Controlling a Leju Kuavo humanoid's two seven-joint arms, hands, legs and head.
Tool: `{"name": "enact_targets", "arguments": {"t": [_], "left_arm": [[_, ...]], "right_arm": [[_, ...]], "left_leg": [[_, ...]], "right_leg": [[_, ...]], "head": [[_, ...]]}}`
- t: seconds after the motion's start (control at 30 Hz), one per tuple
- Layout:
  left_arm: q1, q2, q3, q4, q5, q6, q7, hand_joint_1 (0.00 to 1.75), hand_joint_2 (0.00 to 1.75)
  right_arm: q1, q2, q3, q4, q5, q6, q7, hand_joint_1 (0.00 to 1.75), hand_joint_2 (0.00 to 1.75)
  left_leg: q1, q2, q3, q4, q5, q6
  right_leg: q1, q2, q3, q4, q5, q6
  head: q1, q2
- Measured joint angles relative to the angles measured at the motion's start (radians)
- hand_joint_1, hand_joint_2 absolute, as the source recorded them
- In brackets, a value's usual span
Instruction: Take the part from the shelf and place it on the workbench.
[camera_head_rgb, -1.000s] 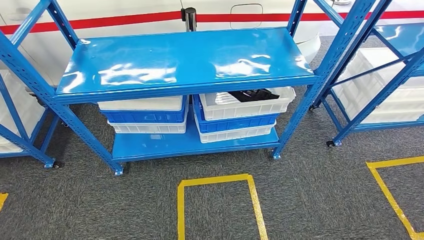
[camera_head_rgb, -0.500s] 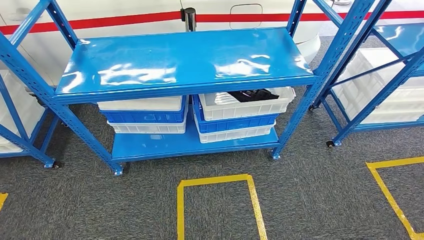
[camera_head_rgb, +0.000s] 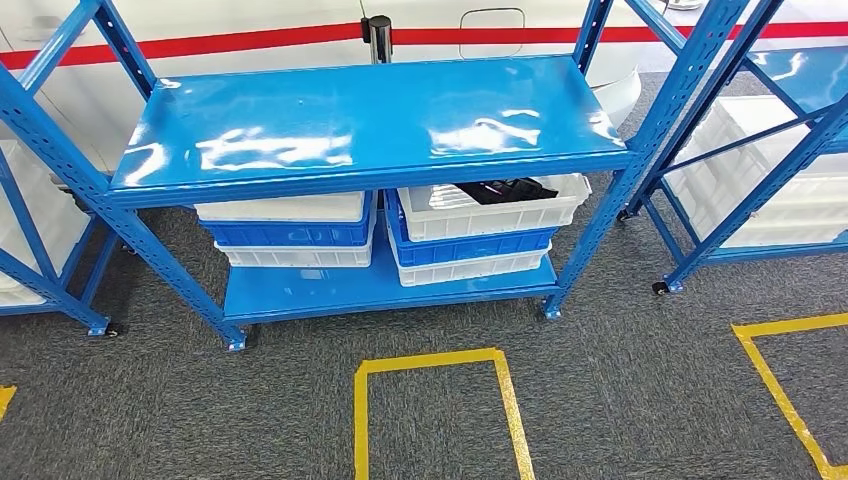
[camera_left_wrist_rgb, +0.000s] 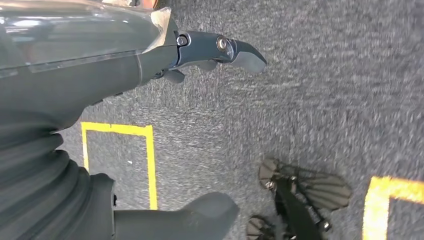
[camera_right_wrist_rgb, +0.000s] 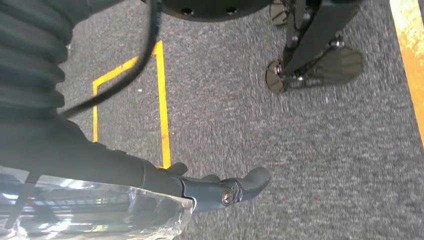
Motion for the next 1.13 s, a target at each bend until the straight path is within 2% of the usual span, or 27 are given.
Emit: {"name": "enact_targets", "arguments": {"t": [0.03, 0.17, 0.37, 0.5, 0.7, 1.13], "left_arm": [[0.004, 0.002, -0.02, -0.003, 0.012, -0.006, 0.004, 0.0, 0.0], [0.024, 0.012, -0.115, -0.018, 0.069, -0.033, 0.021, 0.0, 0.0], [0.053, 0.027, -0.268, -0.042, 0.168, -0.082, 0.052, 0.0, 0.0], [0.068, 0.035, -0.343, -0.053, 0.223, -0.109, 0.069, 0.0, 0.0], [0.074, 0.04, -0.386, -0.061, 0.235, -0.115, 0.074, 0.0, 0.0], [0.077, 0.043, -0.407, -0.062, 0.235, -0.115, 0.074, 0.0, 0.0]], "right_arm": [[0.003, -0.002, 0.005, -0.004, -0.005, 0.009, 0.001, 0.0, 0.0], [0.017, -0.012, 0.027, -0.021, -0.03, 0.054, 0.009, 0.0, 1.75], [0.04, -0.027, 0.063, -0.046, -0.074, 0.132, 0.019, 0.0, 1.75], [0.05, -0.035, 0.079, -0.058, -0.098, 0.174, 0.028, 0.0, 0.0], [0.056, -0.039, 0.092, -0.066, -0.103, 0.187, 0.03, 0.0, 0.0], [0.056, -0.043, 0.098, -0.072, -0.104, 0.188, 0.03, 0.0, 0.0]], "left_leg": [[0.0, 0.0, 0.0, 0.0, 0.0, 0.0], [0.0, 0.0, 0.0, 0.0, 0.0, 0.0], [0.0, 0.0, 0.0, 0.0, 0.0, 0.0], [0.0, 0.0, 0.0, 0.0, 0.0, 0.0], [0.0, 0.0, 0.0, 0.0, 0.0, 0.0], [0.0, 0.0, 0.0, 0.0, 0.0, 0.0]], "right_leg": [[0.0, 0.0, 0.0, 0.0, 0.0, 0.0], [0.0, 0.0, 0.0, 0.0, 0.0, 0.0], [0.0, 0.0, 0.0, 0.0, 0.0, 0.0], [0.0, 0.0, 0.0, 0.0, 0.0, 0.0], [0.0, 0.0, 0.0, 0.0, 0.0, 0.0], [0.0, 0.0, 0.0, 0.0, 0.0, 0.0]], "head": [[0.0, 0.0], [0.0, 0.0], [0.0, 0.0], [0.0, 0.0], [0.0, 0.0], [0.0, 0.0]]}}
